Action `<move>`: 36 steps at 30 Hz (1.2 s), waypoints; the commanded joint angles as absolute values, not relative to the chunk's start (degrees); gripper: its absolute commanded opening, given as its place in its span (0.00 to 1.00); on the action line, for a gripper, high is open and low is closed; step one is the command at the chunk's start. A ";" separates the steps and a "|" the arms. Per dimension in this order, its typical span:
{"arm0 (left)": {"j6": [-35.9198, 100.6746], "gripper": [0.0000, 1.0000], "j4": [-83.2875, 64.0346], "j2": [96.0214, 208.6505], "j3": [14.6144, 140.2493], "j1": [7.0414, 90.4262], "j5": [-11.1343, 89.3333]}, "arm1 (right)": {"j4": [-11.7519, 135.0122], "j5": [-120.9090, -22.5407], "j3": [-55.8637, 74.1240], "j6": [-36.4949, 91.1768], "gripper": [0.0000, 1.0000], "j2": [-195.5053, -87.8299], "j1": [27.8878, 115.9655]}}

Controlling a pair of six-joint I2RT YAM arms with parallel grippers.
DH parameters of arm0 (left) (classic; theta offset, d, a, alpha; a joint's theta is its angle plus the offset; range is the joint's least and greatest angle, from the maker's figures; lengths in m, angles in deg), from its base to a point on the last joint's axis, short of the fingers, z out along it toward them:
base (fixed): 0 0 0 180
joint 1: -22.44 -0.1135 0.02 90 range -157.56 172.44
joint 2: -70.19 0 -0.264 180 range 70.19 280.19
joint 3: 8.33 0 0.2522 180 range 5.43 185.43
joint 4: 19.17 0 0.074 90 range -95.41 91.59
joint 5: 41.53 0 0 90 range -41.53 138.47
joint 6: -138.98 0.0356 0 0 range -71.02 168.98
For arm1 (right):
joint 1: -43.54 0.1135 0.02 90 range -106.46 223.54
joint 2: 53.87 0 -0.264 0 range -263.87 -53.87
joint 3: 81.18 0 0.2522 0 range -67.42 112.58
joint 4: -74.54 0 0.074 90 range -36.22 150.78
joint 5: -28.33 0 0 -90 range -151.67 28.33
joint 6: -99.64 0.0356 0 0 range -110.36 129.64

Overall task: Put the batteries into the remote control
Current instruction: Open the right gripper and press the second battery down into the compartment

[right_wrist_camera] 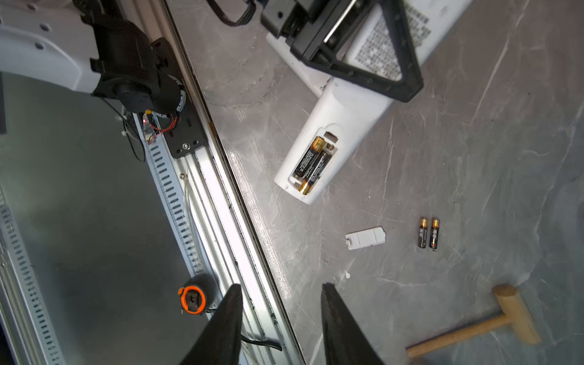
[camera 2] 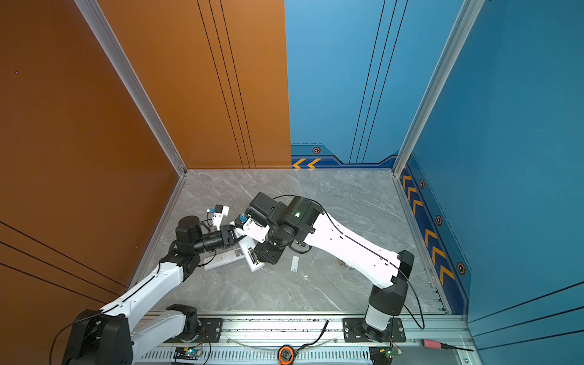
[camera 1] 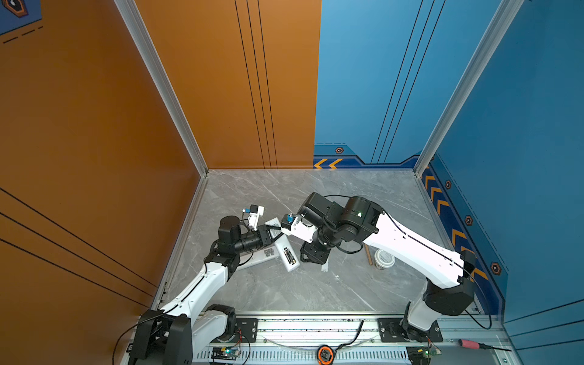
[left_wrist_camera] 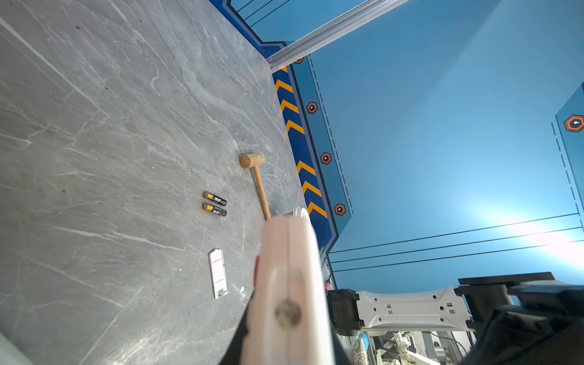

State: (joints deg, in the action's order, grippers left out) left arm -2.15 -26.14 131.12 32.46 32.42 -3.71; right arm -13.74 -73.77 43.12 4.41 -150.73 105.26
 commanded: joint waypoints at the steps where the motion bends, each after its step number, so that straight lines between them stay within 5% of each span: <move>1: -3.22 0.00 -28.87 131.01 32.39 33.34 -6.20 | -8.63 -77.46 38.31 -6.96 0.39 -151.76 104.55; 16: -4.89 0.00 -32.12 133.06 32.01 34.42 -6.27 | -1.03 -66.56 32.29 -15.23 0.36 -154.67 106.56; 36: -5.40 0.00 -32.13 133.39 31.65 34.84 -6.81 | 0.88 -64.61 31.54 -17.28 0.25 -156.47 106.99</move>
State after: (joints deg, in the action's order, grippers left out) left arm -4.90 -30.51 133.09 32.44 34.21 -4.72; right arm -0.04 -65.88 30.97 -16.75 -155.80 106.35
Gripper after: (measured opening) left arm 0.200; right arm 0.255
